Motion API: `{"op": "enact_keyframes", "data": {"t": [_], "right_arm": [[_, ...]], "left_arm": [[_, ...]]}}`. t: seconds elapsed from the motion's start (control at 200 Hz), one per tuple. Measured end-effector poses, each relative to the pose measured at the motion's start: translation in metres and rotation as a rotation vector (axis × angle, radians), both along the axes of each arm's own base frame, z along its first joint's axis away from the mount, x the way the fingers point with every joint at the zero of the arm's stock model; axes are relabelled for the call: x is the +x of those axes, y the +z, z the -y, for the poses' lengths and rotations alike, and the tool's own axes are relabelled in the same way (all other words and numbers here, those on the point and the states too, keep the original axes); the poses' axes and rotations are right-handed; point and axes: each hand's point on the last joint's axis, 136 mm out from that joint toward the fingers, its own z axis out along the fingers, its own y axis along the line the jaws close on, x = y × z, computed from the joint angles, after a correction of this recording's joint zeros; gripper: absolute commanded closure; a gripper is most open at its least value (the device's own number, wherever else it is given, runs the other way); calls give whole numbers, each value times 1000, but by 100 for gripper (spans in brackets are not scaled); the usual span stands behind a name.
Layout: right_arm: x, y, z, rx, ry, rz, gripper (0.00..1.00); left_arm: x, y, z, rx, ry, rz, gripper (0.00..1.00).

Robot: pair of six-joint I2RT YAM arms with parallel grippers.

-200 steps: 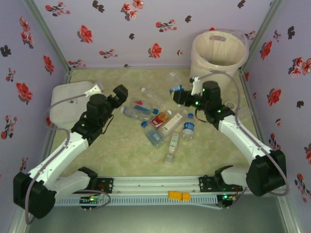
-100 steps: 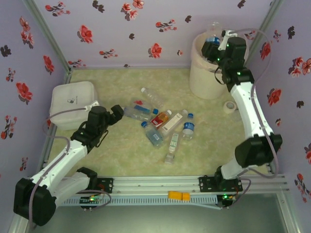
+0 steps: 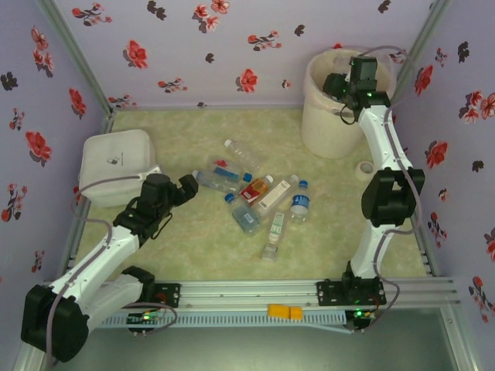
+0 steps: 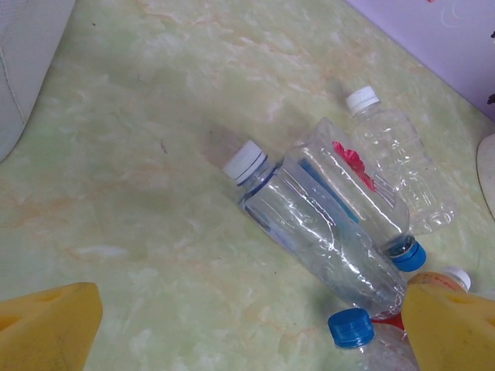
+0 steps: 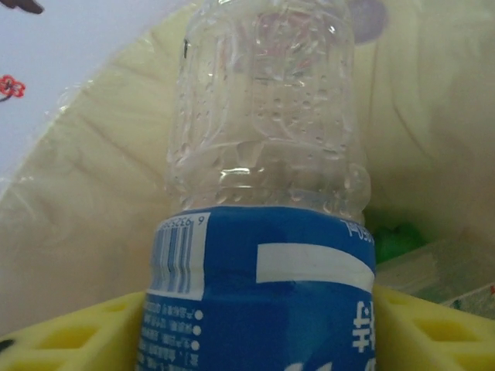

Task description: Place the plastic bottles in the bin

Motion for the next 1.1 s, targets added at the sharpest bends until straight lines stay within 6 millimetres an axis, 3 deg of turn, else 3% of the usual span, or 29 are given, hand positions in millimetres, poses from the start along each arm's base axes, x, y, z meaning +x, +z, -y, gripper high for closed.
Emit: {"op": "enact_keyframes", "data": {"t": [0.035,0.16,0.305,0.425,0.57,0.72,0.795,0.895,0.995,1.1], "right_arm": [[0,0,0,-3,1,-2,1],[-2,14,3,-11,-12,12,0],[-5,48,5,-16,-24,61,0],[-18,66,2,-18,-15,87,0],[-54,85,-14,-40,24,106,0],[-113,93,-56,-59,124,119,0],[-145,83,-79,-65,184,105,0],[-182,51,-102,-76,257,47,0],[-213,-3,-111,-70,285,-58,0],[-242,-66,-106,-49,263,-195,0]], "left_arm": [[0,-1,0,4,-2,-2,0],[-1,-2,0,18,-13,-7,0],[-2,-5,4,54,-65,-12,0],[-1,-7,7,91,-103,-27,0],[2,-3,13,106,-141,-18,0],[3,-2,22,113,-177,-10,0],[4,-4,28,122,-201,-13,0],[4,-7,41,133,-245,-11,0],[5,-11,54,142,-289,-15,0],[7,-17,68,152,-323,-26,0]]}}
